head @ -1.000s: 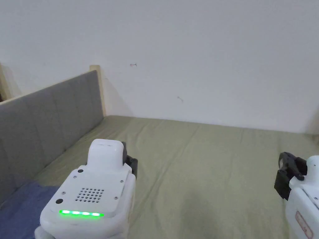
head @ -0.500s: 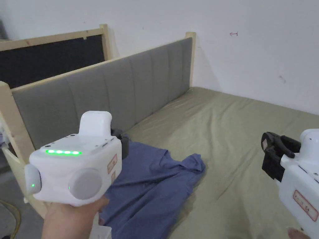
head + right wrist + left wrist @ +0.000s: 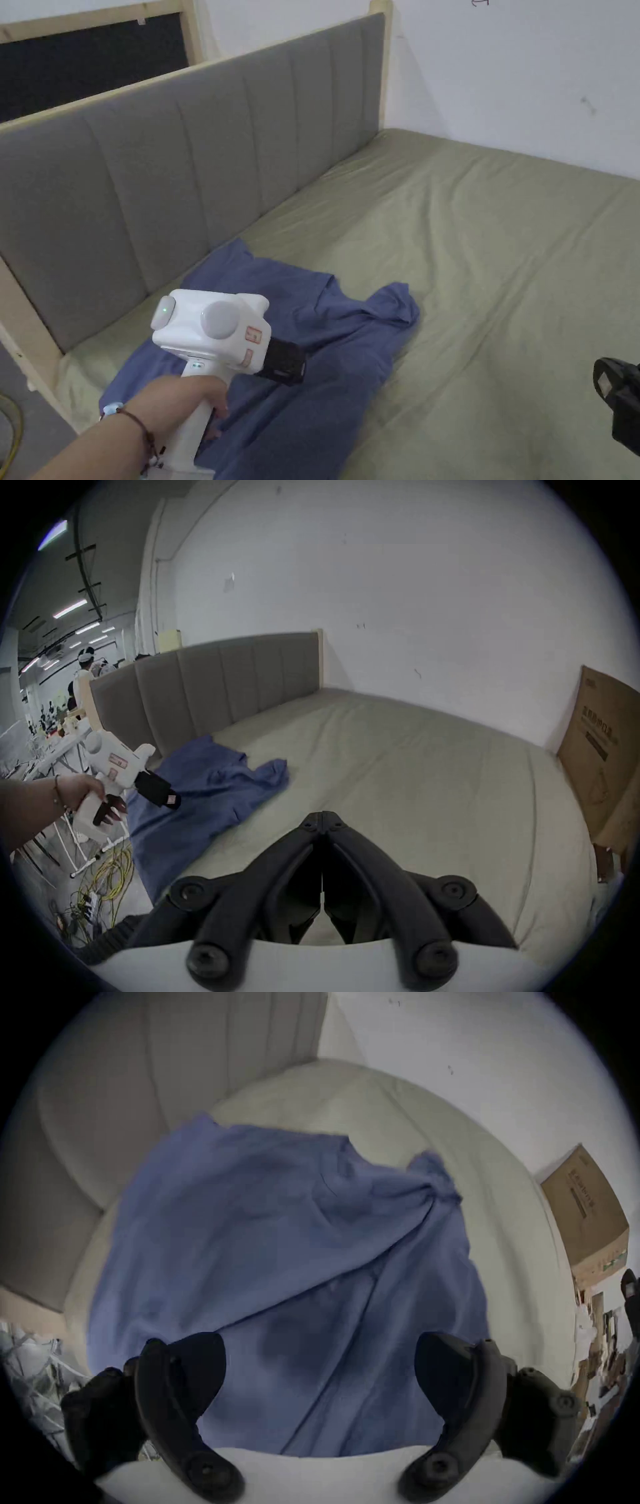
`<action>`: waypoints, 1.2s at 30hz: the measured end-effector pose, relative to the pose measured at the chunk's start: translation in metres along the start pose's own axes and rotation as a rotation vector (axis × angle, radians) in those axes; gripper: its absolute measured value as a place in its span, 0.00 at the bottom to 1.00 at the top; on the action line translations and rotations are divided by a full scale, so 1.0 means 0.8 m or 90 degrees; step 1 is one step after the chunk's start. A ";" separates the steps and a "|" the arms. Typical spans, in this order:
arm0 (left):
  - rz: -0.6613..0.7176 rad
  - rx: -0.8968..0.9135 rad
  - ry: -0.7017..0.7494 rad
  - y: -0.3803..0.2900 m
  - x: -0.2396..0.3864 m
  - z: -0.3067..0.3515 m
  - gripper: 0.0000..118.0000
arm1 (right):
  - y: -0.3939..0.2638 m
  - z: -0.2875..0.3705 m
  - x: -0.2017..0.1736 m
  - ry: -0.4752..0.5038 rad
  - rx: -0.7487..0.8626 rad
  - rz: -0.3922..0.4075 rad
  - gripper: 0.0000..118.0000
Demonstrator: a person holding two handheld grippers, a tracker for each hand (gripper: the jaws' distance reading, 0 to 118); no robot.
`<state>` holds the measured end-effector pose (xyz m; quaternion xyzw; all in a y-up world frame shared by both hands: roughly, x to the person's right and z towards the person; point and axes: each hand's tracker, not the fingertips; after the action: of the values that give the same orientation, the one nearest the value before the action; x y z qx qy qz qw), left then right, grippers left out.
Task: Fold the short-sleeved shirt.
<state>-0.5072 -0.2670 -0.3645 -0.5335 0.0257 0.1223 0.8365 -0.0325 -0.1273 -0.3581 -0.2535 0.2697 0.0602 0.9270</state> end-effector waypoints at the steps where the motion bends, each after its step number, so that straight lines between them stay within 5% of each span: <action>1: -0.009 -0.017 -0.002 0.021 0.017 -0.008 0.95 | -0.003 -0.004 0.004 0.000 -0.006 0.000 0.00; 5: -0.086 -0.018 0.101 0.004 0.043 -0.048 1.00 | -0.012 -0.016 0.014 -0.003 -0.029 -0.009 0.00; 10: -0.063 -0.007 0.087 0.009 0.033 -0.041 1.00 | -0.014 -0.019 0.013 0.013 -0.032 -0.032 0.00; 11: -0.068 0.000 0.087 0.009 0.033 -0.032 0.94 | -0.013 -0.018 0.012 0.018 -0.032 -0.035 0.00; 12: -0.068 0.031 0.091 0.009 0.032 -0.017 0.79 | -0.012 -0.014 0.011 0.022 -0.031 -0.037 0.00; 13: -0.066 0.072 0.088 -0.001 0.037 0.008 0.50 | -0.011 -0.010 0.011 0.026 -0.029 -0.035 0.00; 14: -0.066 0.105 0.094 -0.003 0.037 0.021 0.02 | -0.010 -0.005 0.009 0.028 -0.026 -0.031 0.00; 23: -0.075 0.326 0.101 -0.034 0.064 0.225 0.02 | 0.000 0.062 0.018 0.013 0.018 -0.022 0.00; 27: -0.153 0.449 0.050 -0.014 0.134 0.333 0.02 | 0.003 0.110 0.035 -0.009 0.067 -0.035 0.00; 33: -0.272 0.548 -0.149 0.017 0.291 0.430 0.02 | 0.010 0.202 0.068 -0.079 0.163 -0.018 0.00; 36: -0.283 0.544 -0.289 0.025 0.379 0.439 0.02 | 0.009 0.257 0.097 -0.120 0.193 -0.050 0.00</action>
<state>-0.2487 0.1108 -0.2842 -0.0980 -0.2224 0.0333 0.9694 0.1282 -0.0199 -0.2528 -0.1143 0.1775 0.0064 0.9774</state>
